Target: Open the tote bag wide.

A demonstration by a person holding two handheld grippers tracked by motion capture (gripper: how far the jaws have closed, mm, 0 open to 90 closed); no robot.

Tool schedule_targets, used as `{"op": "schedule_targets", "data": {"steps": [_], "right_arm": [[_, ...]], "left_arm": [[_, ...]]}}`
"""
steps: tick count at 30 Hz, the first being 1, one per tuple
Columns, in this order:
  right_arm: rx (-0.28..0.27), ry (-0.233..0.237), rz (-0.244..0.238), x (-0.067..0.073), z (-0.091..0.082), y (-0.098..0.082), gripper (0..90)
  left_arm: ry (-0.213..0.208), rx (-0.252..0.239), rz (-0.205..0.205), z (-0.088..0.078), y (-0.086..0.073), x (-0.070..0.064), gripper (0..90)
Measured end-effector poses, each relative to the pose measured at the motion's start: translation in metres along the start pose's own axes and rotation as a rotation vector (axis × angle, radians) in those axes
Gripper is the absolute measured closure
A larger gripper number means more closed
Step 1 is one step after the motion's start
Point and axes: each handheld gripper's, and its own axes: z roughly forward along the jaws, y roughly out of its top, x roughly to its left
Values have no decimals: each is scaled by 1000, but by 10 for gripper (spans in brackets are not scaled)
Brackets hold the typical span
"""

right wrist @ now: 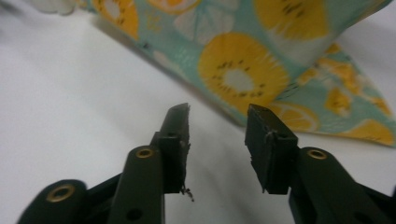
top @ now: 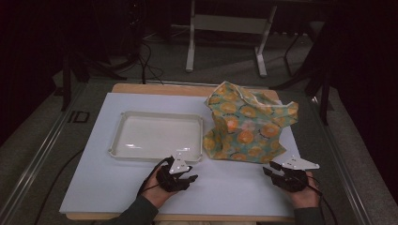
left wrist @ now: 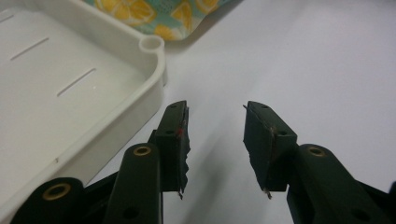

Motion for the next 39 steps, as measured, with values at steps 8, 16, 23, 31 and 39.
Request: {"op": "schedule_targets", "data": {"steps": [8, 16, 23, 31, 39], "right_arm": [[-39, -32, 15, -6, -9, 7, 503], [-72, -59, 17, -9, -11, 17, 413], [-96, -40, 25, -14, -11, 26, 360], [-111, -27, 27, -16, -6, 34, 398], [-129, 5, 18, -18, -6, 36, 590]], "left_arm": [[6, -23, 11, -3, 11, 2, 568], [-7, -36, 48, 10, 38, 2, 560], [-13, -46, 52, 21, 58, 4, 560], [-6, -63, 54, 40, 81, 3, 557], [31, -48, 54, 57, 94, -3, 607]]}}
